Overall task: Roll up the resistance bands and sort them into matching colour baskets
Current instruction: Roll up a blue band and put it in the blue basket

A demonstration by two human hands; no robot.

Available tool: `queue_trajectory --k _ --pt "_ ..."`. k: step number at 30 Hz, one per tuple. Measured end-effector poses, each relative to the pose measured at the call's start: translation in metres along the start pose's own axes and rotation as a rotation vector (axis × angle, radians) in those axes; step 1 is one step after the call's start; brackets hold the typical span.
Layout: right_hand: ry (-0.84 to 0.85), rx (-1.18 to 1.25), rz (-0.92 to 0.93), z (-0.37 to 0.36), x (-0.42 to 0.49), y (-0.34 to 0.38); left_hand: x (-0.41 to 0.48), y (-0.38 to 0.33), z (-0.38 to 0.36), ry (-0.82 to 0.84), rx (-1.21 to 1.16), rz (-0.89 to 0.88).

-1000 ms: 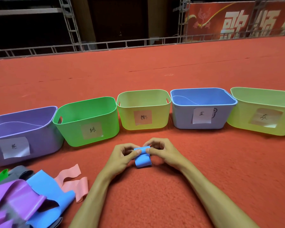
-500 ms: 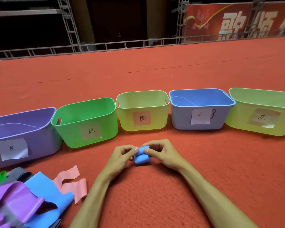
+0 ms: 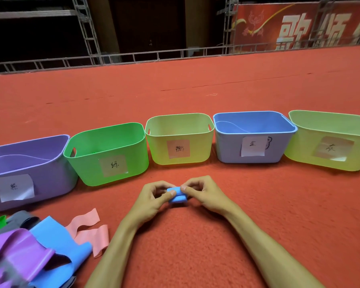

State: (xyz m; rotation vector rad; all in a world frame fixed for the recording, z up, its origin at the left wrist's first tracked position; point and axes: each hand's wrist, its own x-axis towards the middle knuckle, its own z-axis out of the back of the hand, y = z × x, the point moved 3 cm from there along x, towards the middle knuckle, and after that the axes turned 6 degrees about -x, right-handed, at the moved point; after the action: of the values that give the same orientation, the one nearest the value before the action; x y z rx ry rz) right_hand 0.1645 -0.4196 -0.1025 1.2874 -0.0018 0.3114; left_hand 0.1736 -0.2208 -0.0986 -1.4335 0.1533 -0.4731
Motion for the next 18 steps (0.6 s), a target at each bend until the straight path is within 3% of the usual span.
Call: queue_trajectory --k 8,18 --pt "0.035 0.052 0.118 0.0038 -0.0039 0.0073 0.0016 0.0000 -0.0012 0.019 0.021 0.026" --pt "-0.001 -0.037 0.072 0.0041 -0.0026 0.0039 -0.0003 0.0000 -0.0004 0.029 -0.024 -0.002"
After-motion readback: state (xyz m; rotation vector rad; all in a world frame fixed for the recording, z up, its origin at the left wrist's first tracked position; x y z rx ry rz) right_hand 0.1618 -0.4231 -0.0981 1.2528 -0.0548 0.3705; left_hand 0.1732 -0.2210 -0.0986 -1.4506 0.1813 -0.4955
